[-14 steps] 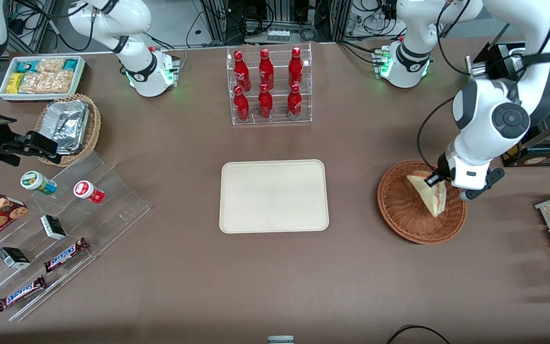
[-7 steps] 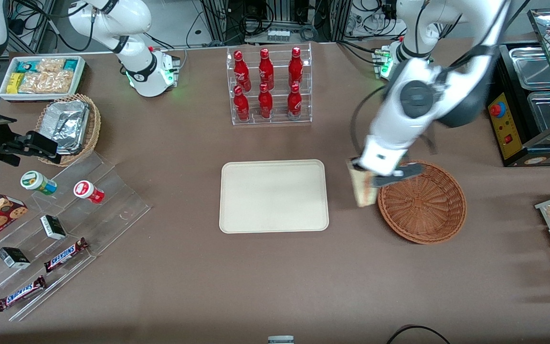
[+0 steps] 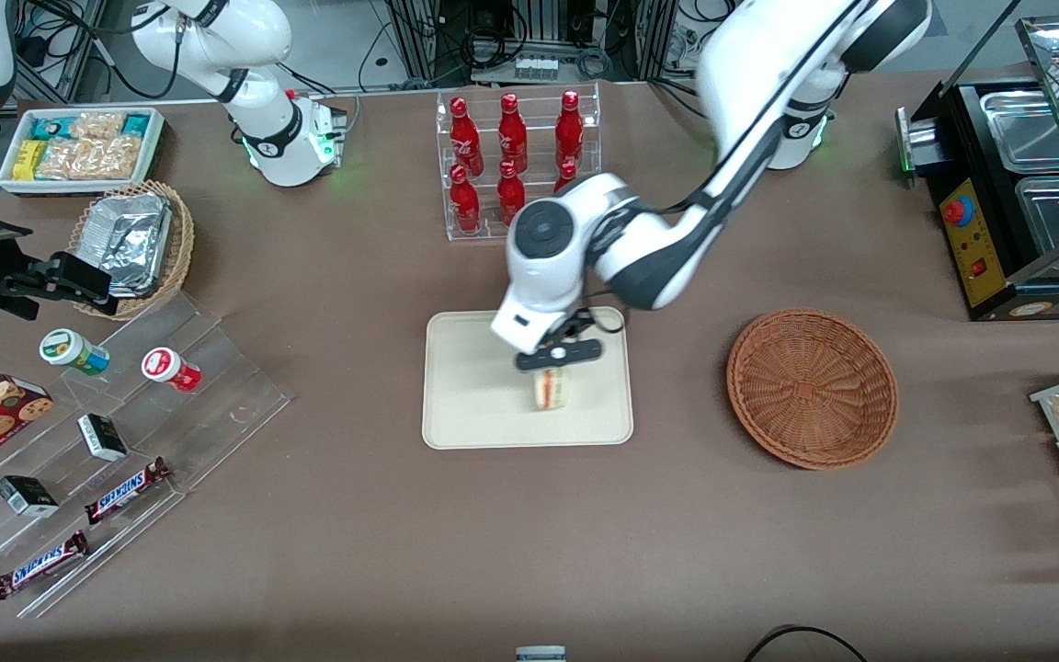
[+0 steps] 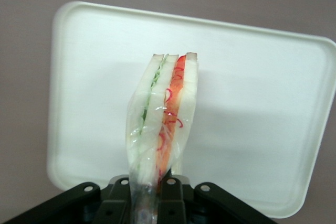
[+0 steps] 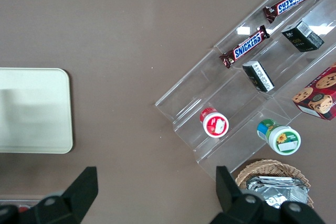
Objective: Place sandwich from basket to tray
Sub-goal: 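Carry the held sandwich over to the cream tray and lower it, then open the left gripper to release the sandwich onto the tray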
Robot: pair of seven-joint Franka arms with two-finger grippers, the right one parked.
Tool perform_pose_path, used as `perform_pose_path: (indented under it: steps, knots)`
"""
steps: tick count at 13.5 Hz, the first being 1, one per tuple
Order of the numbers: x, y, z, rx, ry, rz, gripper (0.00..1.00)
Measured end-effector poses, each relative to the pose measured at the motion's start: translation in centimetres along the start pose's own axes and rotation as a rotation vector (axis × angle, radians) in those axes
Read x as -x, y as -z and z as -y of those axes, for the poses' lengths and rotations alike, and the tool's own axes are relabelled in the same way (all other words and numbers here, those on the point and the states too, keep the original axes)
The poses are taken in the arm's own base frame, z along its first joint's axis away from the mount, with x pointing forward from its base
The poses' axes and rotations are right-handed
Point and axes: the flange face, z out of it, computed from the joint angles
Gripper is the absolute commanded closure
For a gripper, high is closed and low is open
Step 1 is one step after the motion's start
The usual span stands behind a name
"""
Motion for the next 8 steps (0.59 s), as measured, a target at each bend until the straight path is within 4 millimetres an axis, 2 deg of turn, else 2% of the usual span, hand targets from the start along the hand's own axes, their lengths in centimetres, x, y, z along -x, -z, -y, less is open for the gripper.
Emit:
perform_pose_path:
  steps: [1,3,4,5,6,8]
  knots:
    - [0.5,-1.3,-1.2,0.015,-0.004,-0.021,1.00]
    - [1.2,-3.6,-2.2,0.012,-0.005,-0.065,1.00]
    - [1.6,-4.8,-2.5,-0.001,-0.003,-0.082,0.73]
    - [2.0,-5.7,-2.7,-0.011,0.000,-0.095,0.10]
    - [2.4,-6.2,-2.9,-0.017,0.002,-0.102,0.00]
    - [2.1,-5.6,-3.1,-0.009,0.011,-0.115,0.00]
